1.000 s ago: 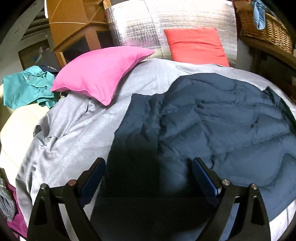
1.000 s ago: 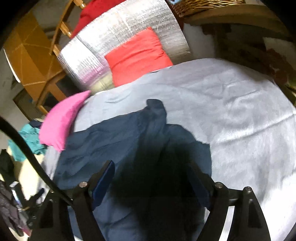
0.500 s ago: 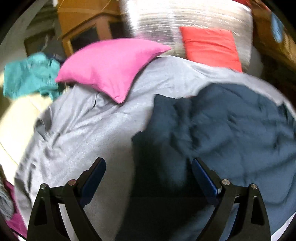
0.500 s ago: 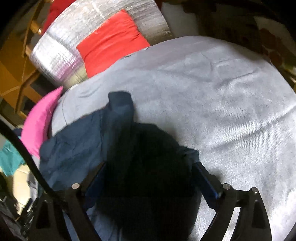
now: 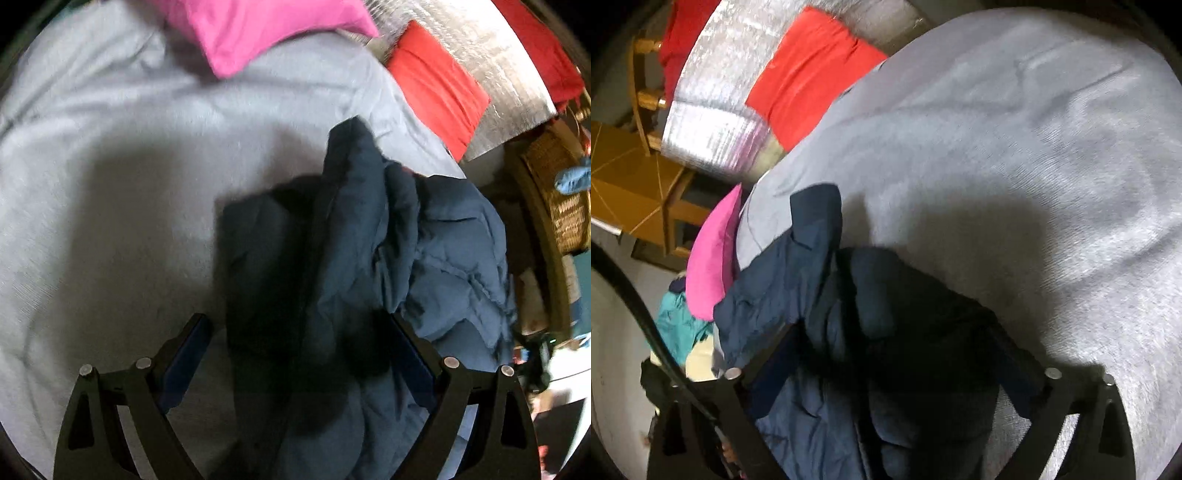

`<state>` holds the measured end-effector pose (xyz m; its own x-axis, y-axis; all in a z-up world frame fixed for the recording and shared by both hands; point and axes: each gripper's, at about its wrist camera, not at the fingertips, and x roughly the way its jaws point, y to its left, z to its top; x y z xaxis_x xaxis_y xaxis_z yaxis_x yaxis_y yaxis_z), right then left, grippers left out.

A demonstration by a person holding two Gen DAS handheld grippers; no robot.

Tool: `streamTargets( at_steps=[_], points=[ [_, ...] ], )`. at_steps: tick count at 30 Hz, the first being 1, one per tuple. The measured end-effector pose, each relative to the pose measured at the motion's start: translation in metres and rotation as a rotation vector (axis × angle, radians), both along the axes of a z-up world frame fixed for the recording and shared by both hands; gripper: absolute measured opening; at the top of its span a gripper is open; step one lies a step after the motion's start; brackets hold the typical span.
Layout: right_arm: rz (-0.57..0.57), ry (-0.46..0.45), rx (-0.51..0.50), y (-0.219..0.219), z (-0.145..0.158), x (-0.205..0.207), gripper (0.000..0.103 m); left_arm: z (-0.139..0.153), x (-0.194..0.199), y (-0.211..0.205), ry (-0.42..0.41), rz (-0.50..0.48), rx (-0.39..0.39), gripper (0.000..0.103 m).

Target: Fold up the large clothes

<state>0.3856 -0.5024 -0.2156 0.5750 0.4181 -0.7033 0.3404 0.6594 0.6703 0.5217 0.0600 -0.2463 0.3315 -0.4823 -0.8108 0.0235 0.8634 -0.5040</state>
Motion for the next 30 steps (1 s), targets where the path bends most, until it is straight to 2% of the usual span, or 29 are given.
streamTargets(
  at_steps=[5, 7, 12, 13, 14, 16, 19, 22, 25, 27, 29, 30],
  points=[
    [0.026, -0.026, 0.063, 0.004, -0.004, 0.000, 0.103, -0.002, -0.004, -0.002, 0.039, -0.016, -0.057, 0.094],
    [0.060, -0.040, 0.071, 0.012, -0.003, 0.001, 0.103, -0.004, -0.006, -0.009, 0.062, -0.044, -0.117, 0.094],
    [0.089, -0.043, -0.029, 0.032, 0.000, 0.007, 0.102, -0.005, -0.014, -0.018, 0.055, -0.001, -0.119, 0.092],
    [0.085, -0.041, -0.048, 0.035, 0.002, 0.008, 0.096, -0.004, -0.015, -0.018, 0.050, 0.007, -0.124, 0.082],
    [0.085, -0.042, -0.056, 0.036, 0.003, 0.008, 0.080, -0.003, -0.017, -0.019, 0.044, 0.023, -0.126, 0.077],
    [0.098, -0.057, -0.027, 0.041, 0.006, 0.009, 0.063, -0.001, -0.015, -0.017, 0.028, 0.028, -0.146, 0.062],
    [0.097, -0.058, -0.070, 0.052, 0.014, 0.014, 0.057, 0.007, -0.021, -0.020, -0.008, 0.027, -0.155, 0.048],
    [0.089, -0.111, -0.086, 0.056, 0.032, 0.012, 0.053, 0.024, -0.029, -0.024, -0.068, 0.014, -0.160, 0.042],
    [0.085, -0.205, -0.107, 0.059, 0.055, 0.005, 0.053, 0.036, -0.035, -0.021, -0.099, 0.012, -0.169, 0.042],
    [0.071, -0.211, -0.125, 0.058, 0.055, 0.004, 0.053, 0.034, -0.033, -0.017, -0.094, 0.032, -0.151, 0.042],
    [0.040, -0.124, -0.106, 0.049, 0.034, 0.009, 0.054, 0.019, -0.030, -0.014, -0.032, 0.053, -0.111, 0.054],
    [0.027, -0.086, -0.090, 0.045, 0.023, 0.009, 0.057, 0.013, -0.028, -0.011, -0.005, 0.065, -0.101, 0.064]
  ],
)
